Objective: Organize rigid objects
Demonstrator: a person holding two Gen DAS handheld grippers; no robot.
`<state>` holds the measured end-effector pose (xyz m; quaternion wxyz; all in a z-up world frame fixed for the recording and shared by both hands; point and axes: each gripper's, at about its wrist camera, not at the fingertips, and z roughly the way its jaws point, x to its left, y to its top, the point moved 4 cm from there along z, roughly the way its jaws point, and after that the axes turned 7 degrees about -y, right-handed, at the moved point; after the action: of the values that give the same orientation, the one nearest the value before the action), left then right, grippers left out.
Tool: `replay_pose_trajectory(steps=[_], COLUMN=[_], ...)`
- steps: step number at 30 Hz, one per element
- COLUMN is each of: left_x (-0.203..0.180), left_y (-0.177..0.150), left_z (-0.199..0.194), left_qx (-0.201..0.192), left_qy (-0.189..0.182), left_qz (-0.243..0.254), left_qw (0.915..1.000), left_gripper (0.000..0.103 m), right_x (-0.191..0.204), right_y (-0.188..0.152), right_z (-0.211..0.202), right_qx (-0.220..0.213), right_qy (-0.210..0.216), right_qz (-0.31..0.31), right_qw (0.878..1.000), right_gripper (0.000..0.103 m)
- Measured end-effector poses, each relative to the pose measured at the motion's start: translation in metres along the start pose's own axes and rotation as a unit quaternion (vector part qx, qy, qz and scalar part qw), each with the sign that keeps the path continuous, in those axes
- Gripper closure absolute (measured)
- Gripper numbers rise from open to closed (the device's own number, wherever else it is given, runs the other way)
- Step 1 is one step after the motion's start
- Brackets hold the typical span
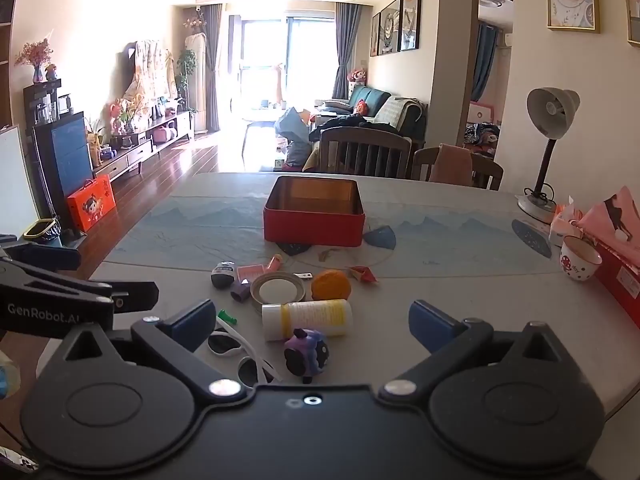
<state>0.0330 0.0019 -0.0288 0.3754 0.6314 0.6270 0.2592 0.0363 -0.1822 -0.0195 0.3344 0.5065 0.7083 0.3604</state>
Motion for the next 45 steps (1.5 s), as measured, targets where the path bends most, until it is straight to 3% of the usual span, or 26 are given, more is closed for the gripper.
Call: replay_pose_trajectory(steps=[34, 45], left_x=[0.004, 0.017], left_y=[0.004, 0.005], left_z=[0.012, 0.046], left_qx=[0.015, 0.035], left_qy=[-0.011, -0.003], left_qz=[-0.026, -0.059], left_qw=[0.9995, 0.9976], left_gripper=[0.000, 0.000], right_x=[-0.003, -0.022], right_y=[0.001, -0.004], right_z=[0.008, 0.042], right_qx=[0.004, 0.033], right_qy=[0.010, 0.008], right_qz=[0.003, -0.005], right_qw=[1.000, 0.999], right_gripper=[0.001, 0.012])
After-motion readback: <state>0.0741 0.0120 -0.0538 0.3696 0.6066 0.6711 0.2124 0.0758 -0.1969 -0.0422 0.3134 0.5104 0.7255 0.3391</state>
